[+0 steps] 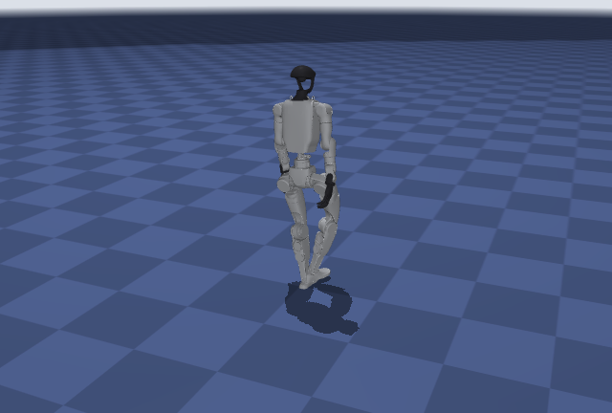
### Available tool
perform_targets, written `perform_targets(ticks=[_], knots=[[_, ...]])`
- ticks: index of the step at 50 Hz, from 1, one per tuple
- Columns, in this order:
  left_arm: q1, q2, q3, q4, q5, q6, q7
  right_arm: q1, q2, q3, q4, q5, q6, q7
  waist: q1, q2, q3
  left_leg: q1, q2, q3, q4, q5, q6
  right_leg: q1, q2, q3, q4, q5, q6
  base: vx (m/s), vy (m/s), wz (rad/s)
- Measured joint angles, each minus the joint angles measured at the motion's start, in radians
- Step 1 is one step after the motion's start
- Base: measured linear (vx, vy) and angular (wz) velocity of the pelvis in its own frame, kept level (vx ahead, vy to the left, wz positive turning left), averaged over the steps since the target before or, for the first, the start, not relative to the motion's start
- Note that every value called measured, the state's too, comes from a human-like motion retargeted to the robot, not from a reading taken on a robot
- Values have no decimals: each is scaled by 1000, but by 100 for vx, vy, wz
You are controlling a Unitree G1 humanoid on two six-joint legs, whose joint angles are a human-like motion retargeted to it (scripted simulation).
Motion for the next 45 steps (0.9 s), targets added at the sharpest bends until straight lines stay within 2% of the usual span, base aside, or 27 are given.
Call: perform_targets(ticks=[5, 7, 10, 13, 15, 17, 20, 23, 25, 28, 30, 32, 35, 37, 38, 40, 43, 45], knots=[[-64, 35, 6, -5, -75, -59, 14, -17, -2, -11, -1, -15, -23, 104, -21, -42, 26, 54, -5, 16, -48, -20, 10, -29, 24, 41, -149, -109, -57, 22, -12, -24], [-81, 35, 8, 26, -68, -40, 3, -16, -5, -15, -19, -30, -28, 120, -22, -54, 25, 75, -11, 19, -57, -30, 23, -15, 28, 84, -171, -143, -37, 30, -10, -12], [-81, 25, 11, 76, -31, 1, -23, -21, -15, -9, -27, -48, -18, 89, -37, -54, 9, 98, -11, 3, -51, -51, 46, 19, 29, 115, -174, -211, -7, 44, -9, 15], [-31, 13, -8, 102, -2, 10, -34, -44, -32, 61, -19, -41, 18, -20, -44, -44, 8, 131, 7, 19, -18, -70, 58, 82, 44, 118, -220, -246, -19, 48, -12, -2], [32, 4, -18, 122, 22, -13, 26, -61, -44, 130, -35, -111, 17, -84, -35, -39, 13, 158, 25, 57, 35, -83, 58, 142, 66, 134, -258, -266, -30, 57, -15, -56], [107, -3, -13, 169, 63, -24, 152, -73, -43, 168, -63, -243, 9, -120, -23, -40, 6, 173, 47, 129, 130, -67, 58, 212, 80, 150, -301, -291, -45, 59, -12, -81], [194, -19, 35, 266, 133, 7, 274, -106, -8, 168, -85, -374, 1, -197, 3, -59, 8, 128, 104, 246, 396, 23, 58, 304, 101, 224, -355, -309, -81, 52, -18, -82], [229, -33, 54, 344, 144, 40, 218, -136, 36, 144, -88, -312, -37, -271, 58, -59, 20, -21, 167, 258, 752, 139, 58, 365, 106, 256, -411, -303, -102, 25, -2, -38], [232, -33, 73, 377, 142, 55, 103, -153, 50, 161, -105, -269, -64, -280, 91, -55, 18, -133, 182, 231, 956, 88, 58, 378, 111, 265, -437, -301, -116, 27, -6, -8], [222, -25, 112, 400, 145, 53, -198, -171, 55, 198, -153, -313, -70, -231, 137, -39, 4, -277, 236, 243, 1101, -55, 58, 380, 111, 258, -463, -302, -117, 16, 8, 13], [216, -15, 134, 394, 155, 84, -349, -183, 57, 221, -185, -370, -61, -184, 154, -32, -3, -362, 235, 247, 1092, -110, 58, 380, 103, 249, -479, -297, -103, 15, 26, 35], [214, -3, 112, 380, 180, 99, -359, -185, 59, 252, -209, -393, -55, -141, 165, -32, -9, -404, 211, 270, 983, -139, 58, 391, 78, 231, -501, -288, -75, 9, 33, 48], [198, 22, 30, 365, 275, 105, -225, -175, 50, 268, -252, -395, -55, -71, 163, -37, -15, -416, 106, 232, 733, -48, 58, 411, 34, 169, -527, -277, -32, 20, 14, 70], [180, 39, -12, 362, 339, 112, -154, -171, 45, 262, -263, -387, -66, -47, 154, -43, -14, -406, 110, 196, 785, -92, 58, 430, 48, 135, -524, -285, -41, 35, -27, 43], [178, 42, -22, 359, 354, 112, -145, -167, 44, 259, -261, -387, -67, -44, 160, -46, -21, -379, 156, 229, 770, -117, 58, 439, 49, 132, -521, -284, -34, 37, -13, 2], [172, 38, -23, 355, 365, 122, -156, -154, 37, 227, -258, -402, -70, -44, 156, -45, -28, -337, 118, 188, 720, -138, 58, 453, 39, 106, -508, -263, -9, 33, 9, -2], [163, 22, 26, 351, 297, 164, -145, -127, 40, 150, -228, -358, -118, -174, 139, -48, -33, -278, 117, 185, 661, -140, 58, 461, 22, 88, -448, -182, 36, 29, 7, -8], [147, 11, 52, 346, 230, 182, -111, -117, 43, 98, -184, -250, -175, -279, 140, -41, -30, -241, 114, 167, 615, -120, 58, 443, 17, 94, -372, -85, 59, 23, 2, -25]])
